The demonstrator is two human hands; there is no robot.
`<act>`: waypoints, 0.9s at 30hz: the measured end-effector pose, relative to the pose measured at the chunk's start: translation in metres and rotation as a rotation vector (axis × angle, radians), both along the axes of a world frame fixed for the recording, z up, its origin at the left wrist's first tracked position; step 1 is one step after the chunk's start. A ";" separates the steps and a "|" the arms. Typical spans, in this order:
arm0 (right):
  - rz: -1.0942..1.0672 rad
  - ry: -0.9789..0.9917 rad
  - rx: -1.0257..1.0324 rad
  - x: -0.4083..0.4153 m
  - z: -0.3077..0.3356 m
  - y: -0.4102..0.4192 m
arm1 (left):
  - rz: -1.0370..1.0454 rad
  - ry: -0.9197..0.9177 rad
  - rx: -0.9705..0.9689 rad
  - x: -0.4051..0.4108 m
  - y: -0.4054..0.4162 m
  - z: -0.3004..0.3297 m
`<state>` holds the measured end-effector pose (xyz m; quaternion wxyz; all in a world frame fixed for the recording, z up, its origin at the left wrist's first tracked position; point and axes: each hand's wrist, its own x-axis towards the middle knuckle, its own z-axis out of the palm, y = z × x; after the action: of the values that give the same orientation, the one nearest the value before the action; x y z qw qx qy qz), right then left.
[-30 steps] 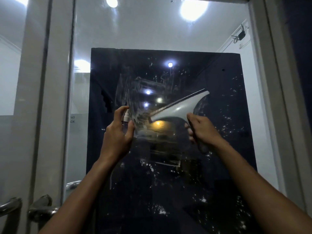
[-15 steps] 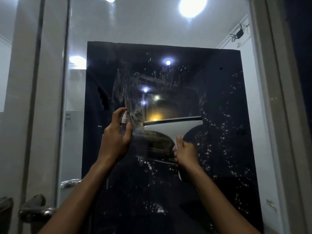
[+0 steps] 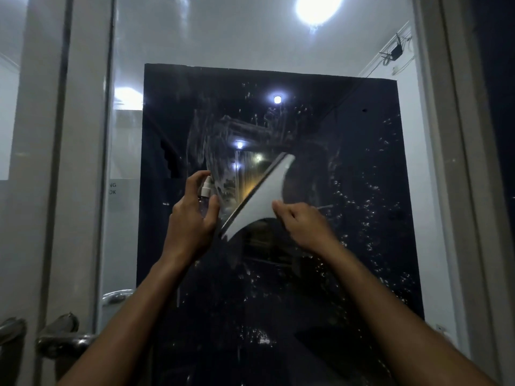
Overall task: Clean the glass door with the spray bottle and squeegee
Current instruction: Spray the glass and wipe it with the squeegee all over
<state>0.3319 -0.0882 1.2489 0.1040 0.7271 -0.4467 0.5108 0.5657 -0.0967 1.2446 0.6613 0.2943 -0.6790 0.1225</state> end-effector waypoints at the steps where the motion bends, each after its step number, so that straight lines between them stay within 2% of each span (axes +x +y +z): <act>1: -0.029 0.127 0.045 0.003 0.012 -0.003 | -0.002 -0.001 -0.003 0.000 0.000 0.001; 4: -0.183 0.393 0.137 -0.003 0.031 -0.017 | 0.001 -0.005 -0.004 -0.002 -0.003 0.000; 8: -0.256 0.447 0.263 -0.043 0.034 -0.025 | -0.001 -0.006 0.011 -0.005 -0.012 -0.008; 11: -0.266 0.441 0.360 -0.082 0.032 -0.022 | 0.004 0.007 0.030 -0.007 -0.017 -0.013; 19: -0.397 0.336 0.427 -0.162 0.016 0.001 | 0.000 0.009 0.017 -0.006 -0.008 -0.007; 27: -0.332 0.224 0.265 -0.163 0.006 0.018 | -0.010 -0.009 0.023 -0.025 0.006 -0.002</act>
<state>0.1686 -0.0698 1.2550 0.1392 0.7030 -0.6090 0.3400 0.5403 -0.0906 1.2424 0.6554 0.2979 -0.6849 0.1125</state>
